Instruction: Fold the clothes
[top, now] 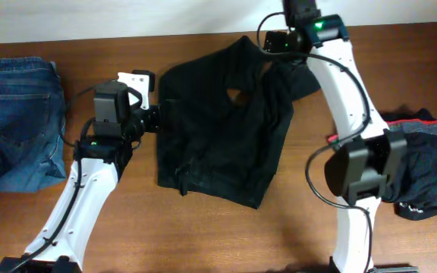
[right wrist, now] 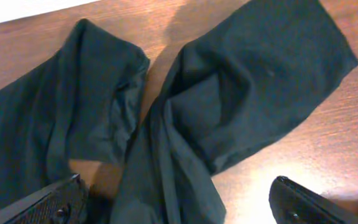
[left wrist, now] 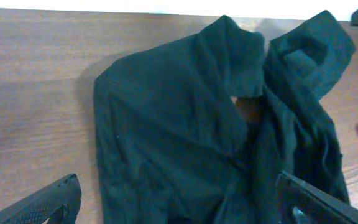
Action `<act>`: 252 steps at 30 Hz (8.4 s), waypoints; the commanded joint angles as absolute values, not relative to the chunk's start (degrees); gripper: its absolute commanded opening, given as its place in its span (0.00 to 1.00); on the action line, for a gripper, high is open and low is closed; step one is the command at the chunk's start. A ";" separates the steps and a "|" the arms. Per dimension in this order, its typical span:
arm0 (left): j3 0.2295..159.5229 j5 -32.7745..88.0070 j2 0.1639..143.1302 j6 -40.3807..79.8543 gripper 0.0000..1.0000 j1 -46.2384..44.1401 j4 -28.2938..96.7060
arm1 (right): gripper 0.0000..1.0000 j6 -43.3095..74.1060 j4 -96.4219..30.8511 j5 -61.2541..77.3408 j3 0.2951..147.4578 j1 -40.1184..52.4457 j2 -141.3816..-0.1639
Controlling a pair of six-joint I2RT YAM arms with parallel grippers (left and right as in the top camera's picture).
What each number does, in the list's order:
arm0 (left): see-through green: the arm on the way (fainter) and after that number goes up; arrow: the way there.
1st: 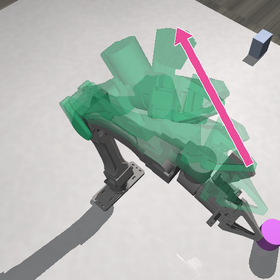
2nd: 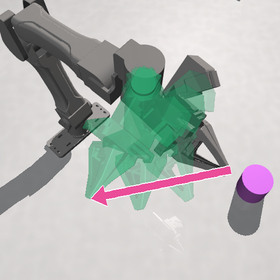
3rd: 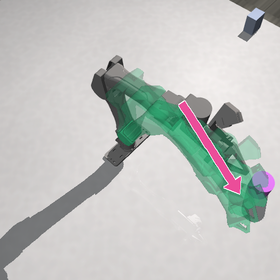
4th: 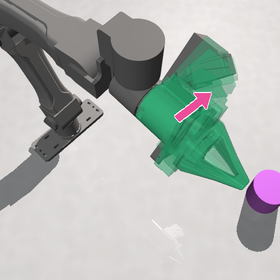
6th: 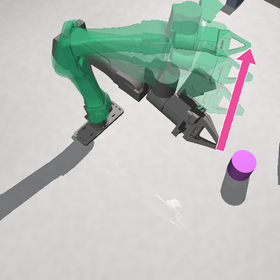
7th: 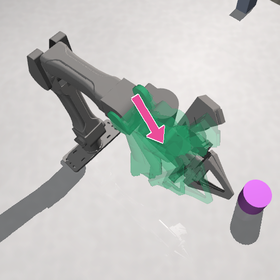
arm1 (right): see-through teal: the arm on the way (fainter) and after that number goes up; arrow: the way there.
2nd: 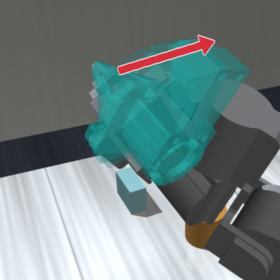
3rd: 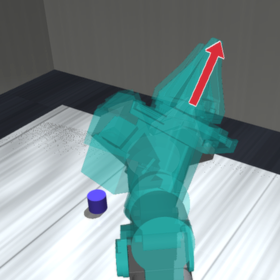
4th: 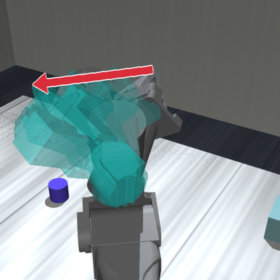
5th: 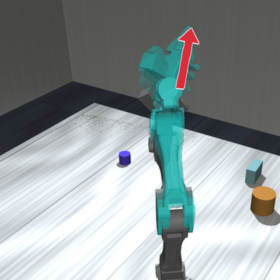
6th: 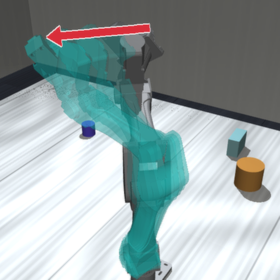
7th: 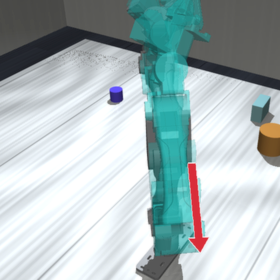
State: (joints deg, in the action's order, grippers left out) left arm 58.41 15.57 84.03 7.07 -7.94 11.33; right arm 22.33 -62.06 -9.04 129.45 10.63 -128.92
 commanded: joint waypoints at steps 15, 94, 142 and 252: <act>59.46 15.20 84.42 6.13 0.99 -7.70 12.97 | 0.72 28.18 -51.46 -12.88 129.80 8.08 -141.95; 59.33 22.70 86.91 4.80 0.99 -8.43 16.40 | 0.99 7.68 -97.34 11.42 154.85 -8.75 -140.29; 59.29 18.06 101.41 -3.57 0.89 -13.58 43.46 | 0.99 4.47 -96.51 9.23 154.78 1.17 -132.49; 94.15 6.17 118.08 -4.43 0.60 -11.92 68.93 | 0.99 -4.25 -81.36 23.24 130.30 -6.79 -132.88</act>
State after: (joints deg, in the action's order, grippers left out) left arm 95.13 6.72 117.80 -3.29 -10.94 68.40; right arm 1.91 -83.46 14.61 134.56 -5.65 -133.97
